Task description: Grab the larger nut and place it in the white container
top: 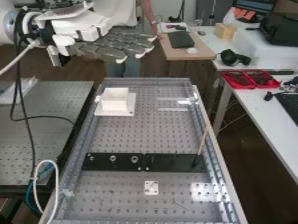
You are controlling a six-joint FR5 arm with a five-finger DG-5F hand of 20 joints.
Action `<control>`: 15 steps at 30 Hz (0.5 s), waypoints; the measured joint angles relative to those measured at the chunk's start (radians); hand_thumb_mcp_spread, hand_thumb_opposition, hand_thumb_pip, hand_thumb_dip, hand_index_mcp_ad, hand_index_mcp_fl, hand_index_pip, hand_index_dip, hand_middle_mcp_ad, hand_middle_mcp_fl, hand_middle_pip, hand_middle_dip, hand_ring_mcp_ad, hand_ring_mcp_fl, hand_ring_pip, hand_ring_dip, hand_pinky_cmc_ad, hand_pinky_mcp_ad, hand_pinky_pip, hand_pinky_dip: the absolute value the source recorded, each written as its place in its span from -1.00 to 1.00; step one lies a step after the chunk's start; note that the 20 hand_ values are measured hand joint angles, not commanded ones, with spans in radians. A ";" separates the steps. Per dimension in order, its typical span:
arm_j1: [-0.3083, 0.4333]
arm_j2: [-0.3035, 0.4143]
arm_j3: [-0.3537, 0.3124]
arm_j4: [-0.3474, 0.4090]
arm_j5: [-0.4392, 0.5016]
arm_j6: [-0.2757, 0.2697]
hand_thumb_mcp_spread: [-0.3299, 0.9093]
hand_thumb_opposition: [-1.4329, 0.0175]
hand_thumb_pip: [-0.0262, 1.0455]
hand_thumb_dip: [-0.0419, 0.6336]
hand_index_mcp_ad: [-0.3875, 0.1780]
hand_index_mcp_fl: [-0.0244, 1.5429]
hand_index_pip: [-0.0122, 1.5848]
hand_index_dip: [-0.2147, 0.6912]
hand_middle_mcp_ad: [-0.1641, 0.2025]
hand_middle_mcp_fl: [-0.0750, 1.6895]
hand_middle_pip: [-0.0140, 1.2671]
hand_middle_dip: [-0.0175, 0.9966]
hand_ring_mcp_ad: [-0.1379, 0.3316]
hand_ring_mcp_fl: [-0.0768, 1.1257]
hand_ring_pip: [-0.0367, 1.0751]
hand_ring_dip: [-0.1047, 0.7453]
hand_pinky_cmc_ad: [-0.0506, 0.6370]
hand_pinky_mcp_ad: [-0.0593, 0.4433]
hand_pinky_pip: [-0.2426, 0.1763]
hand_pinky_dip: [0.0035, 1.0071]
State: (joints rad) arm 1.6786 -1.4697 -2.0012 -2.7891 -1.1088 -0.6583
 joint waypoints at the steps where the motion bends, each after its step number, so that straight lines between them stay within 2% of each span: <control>1: 0.003 0.001 -0.010 0.014 0.013 0.003 -0.47 0.98 -0.93 -0.86 0.45 -0.94 -0.97 -0.49 0.30 -0.91 -0.94 -0.89 -0.14 -0.87 -0.91 -0.71 -0.71 -0.63 0.11 -0.97; 2: 0.006 0.001 -0.026 0.034 0.031 0.007 -0.46 0.95 -0.84 -0.84 0.46 -0.94 -0.97 -0.49 0.24 -0.91 -0.94 -0.89 -0.15 -0.87 -0.91 -0.71 -0.71 -0.63 0.11 -0.96; 5: 0.014 0.000 -0.057 0.077 0.072 0.011 -0.15 0.64 -0.25 -0.67 0.43 -0.94 -0.94 -0.52 0.21 -0.91 -0.88 -0.84 -0.13 -0.87 -0.88 -0.71 -0.72 -0.49 0.11 -0.80; 6: 0.016 -0.001 -0.071 0.096 0.093 0.014 -0.09 0.58 -0.18 -0.64 0.41 -0.94 -0.92 -0.53 0.21 -0.90 -0.86 -0.84 -0.12 -0.87 -0.89 -0.71 -0.67 -0.42 0.08 -0.76; 7: 0.018 -0.002 -0.077 0.105 0.102 0.015 -0.07 0.50 -0.17 -0.62 0.40 -0.94 -0.92 -0.52 0.23 -0.90 -0.86 -0.81 -0.12 -0.87 -0.86 -0.71 -0.62 -0.38 0.02 -0.70; 8: 0.020 -0.005 -0.089 0.121 0.121 0.019 -0.07 0.38 -0.18 -0.60 0.36 -0.94 -0.90 -0.52 0.20 -0.91 -0.83 -0.77 -0.11 -0.87 -0.86 -0.70 -0.52 -0.23 0.04 -0.64; 9: 0.022 -0.007 -0.100 0.137 0.136 0.021 -0.06 0.33 -0.16 -0.59 0.35 -0.94 -0.90 -0.53 0.22 -0.89 -0.83 -0.75 -0.11 -0.87 -0.85 -0.70 -0.47 -0.16 -0.03 -0.61; 11: 0.025 -0.011 -0.116 0.162 0.160 0.023 -0.05 0.19 -0.06 -0.58 0.30 -0.92 -0.88 -0.53 0.22 -0.88 -0.81 -0.69 -0.04 -0.87 -0.83 -0.68 -0.33 -0.05 -0.07 -0.52; 15: 0.030 -0.024 -0.145 0.204 0.202 0.032 -0.02 0.07 -0.05 -0.55 0.30 -0.90 -0.83 -0.53 0.23 -0.87 -0.79 -0.65 0.15 -0.87 -0.80 -0.66 -0.14 0.14 -0.13 -0.43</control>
State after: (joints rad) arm 1.7091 -1.4939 -2.1458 -2.5855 -0.9066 -0.6258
